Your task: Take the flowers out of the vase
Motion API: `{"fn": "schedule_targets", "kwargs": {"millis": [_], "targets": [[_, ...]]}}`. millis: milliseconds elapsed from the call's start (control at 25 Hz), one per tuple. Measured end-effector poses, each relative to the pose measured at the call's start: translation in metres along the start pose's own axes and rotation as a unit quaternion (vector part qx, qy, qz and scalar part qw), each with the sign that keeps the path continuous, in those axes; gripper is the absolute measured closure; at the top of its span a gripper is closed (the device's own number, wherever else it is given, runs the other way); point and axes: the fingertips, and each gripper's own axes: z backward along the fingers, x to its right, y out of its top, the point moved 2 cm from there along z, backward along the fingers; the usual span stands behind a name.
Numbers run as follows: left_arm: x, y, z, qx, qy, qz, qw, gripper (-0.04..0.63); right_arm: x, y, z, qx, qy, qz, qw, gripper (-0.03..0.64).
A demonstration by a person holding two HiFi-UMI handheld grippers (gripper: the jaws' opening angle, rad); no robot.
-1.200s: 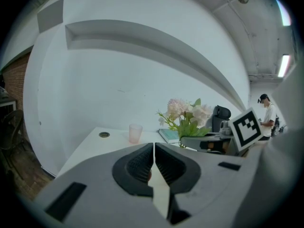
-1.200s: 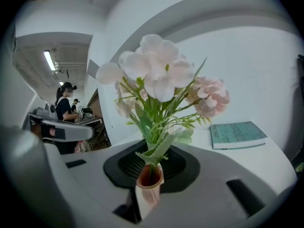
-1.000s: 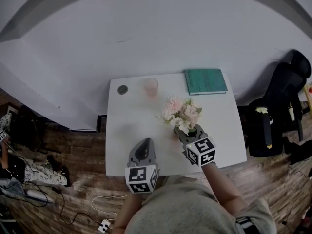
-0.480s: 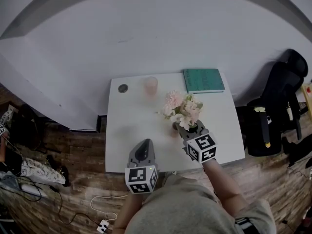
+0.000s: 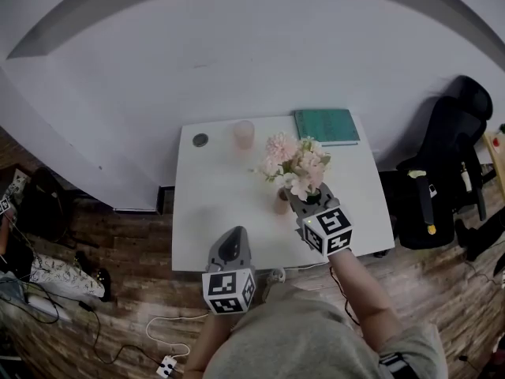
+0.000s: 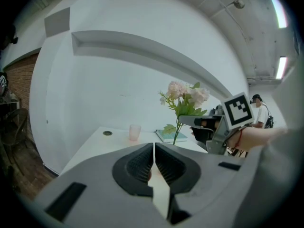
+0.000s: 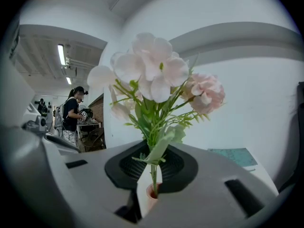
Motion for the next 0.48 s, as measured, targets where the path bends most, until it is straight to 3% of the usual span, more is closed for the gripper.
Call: {"fn": "schedule_targets", "kwargs": {"millis": [480], "targets": [[0.009, -0.012, 0.049, 0.006, 0.000, -0.001, 1.0000, 0.583, -0.013, 0.046, 0.038, 0.056, -0.027, 0.024, 0.998, 0.569]]}}
